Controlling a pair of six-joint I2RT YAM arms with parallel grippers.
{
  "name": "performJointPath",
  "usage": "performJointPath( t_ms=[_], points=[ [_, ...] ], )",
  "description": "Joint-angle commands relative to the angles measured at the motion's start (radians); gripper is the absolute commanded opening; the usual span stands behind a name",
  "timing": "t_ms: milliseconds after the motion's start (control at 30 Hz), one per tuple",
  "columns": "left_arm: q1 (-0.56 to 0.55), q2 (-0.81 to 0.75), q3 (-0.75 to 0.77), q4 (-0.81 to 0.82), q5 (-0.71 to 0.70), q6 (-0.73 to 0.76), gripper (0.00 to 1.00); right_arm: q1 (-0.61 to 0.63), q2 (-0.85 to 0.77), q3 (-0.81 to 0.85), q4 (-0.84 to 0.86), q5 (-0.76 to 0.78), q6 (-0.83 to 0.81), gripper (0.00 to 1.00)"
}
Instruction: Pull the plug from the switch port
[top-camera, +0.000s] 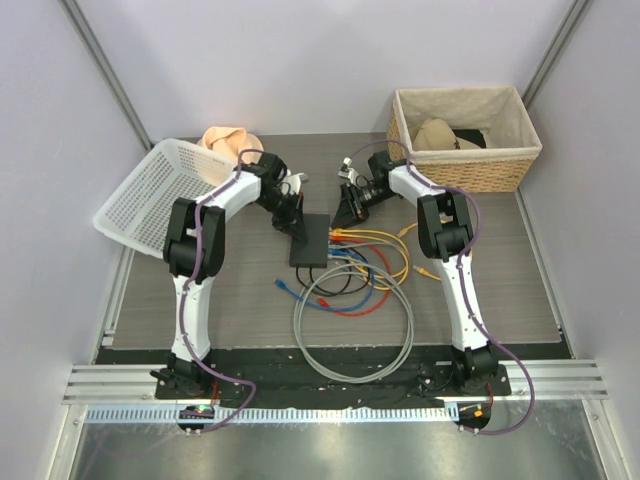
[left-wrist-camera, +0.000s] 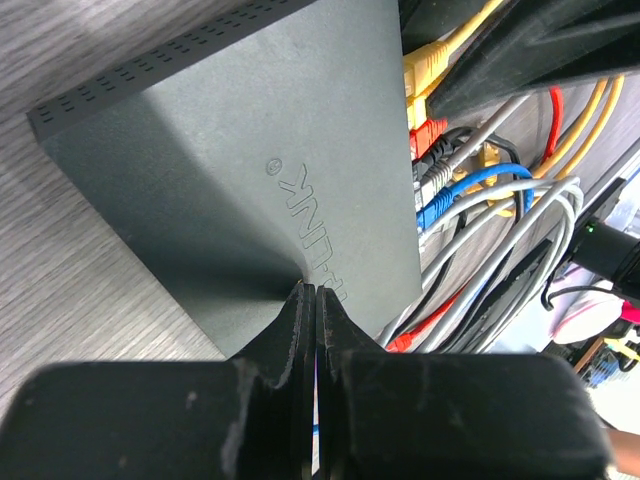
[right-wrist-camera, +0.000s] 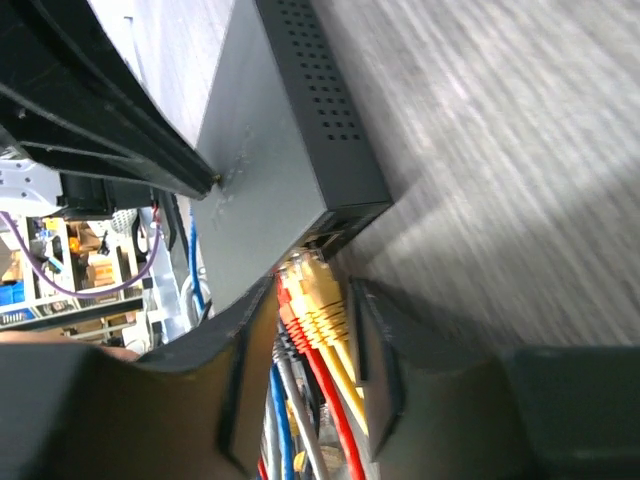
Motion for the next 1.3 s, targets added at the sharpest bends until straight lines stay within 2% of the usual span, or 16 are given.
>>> performJointPath(
  t_ms=[0,367,500,600,633,667,967,1000,1033,1133,1267],
  points=[
    [-0.021,0.043,-0.046,-0.039,-0.160,0.059,0.00,0.030,0.081,-0.011,-0.045,0.151,-0.005,0.40],
    [-0.029,0.046,-0.048,-0.039,-0.163,0.064,0.00,0.053,0.098,0.011,-0.038,0.180,0.007,0.48],
    [-0.031,0.049,-0.051,-0.041,-0.166,0.067,0.00,0.062,0.110,0.023,-0.056,0.163,-0.015,0.48],
    [-0.031,0.054,-0.051,-0.041,-0.166,0.067,0.00,0.070,0.121,0.034,-0.076,0.157,-0.037,0.41],
    [-0.031,0.057,-0.051,-0.038,-0.166,0.067,0.00,0.070,0.124,0.035,-0.078,0.157,-0.039,0.35],
    [-0.031,0.058,-0.049,-0.038,-0.166,0.067,0.00,0.071,0.130,0.037,-0.079,0.155,-0.037,0.32],
    [-0.037,0.067,-0.041,-0.039,-0.169,0.069,0.00,0.077,0.148,0.048,-0.064,0.186,-0.008,0.18],
    [-0.040,0.067,-0.043,-0.039,-0.169,0.069,0.00,0.077,0.148,0.048,-0.065,0.182,-0.009,0.12],
    [-0.038,0.066,-0.046,-0.039,-0.170,0.069,0.00,0.077,0.148,0.048,-0.065,0.180,-0.014,0.01],
    [-0.043,0.067,-0.046,-0.039,-0.172,0.070,0.00,0.077,0.142,0.049,-0.076,0.175,-0.026,0.01],
    [-0.043,0.069,-0.041,-0.043,-0.175,0.072,0.00,0.074,0.147,0.075,-0.153,0.163,-0.136,0.01]
  ],
)
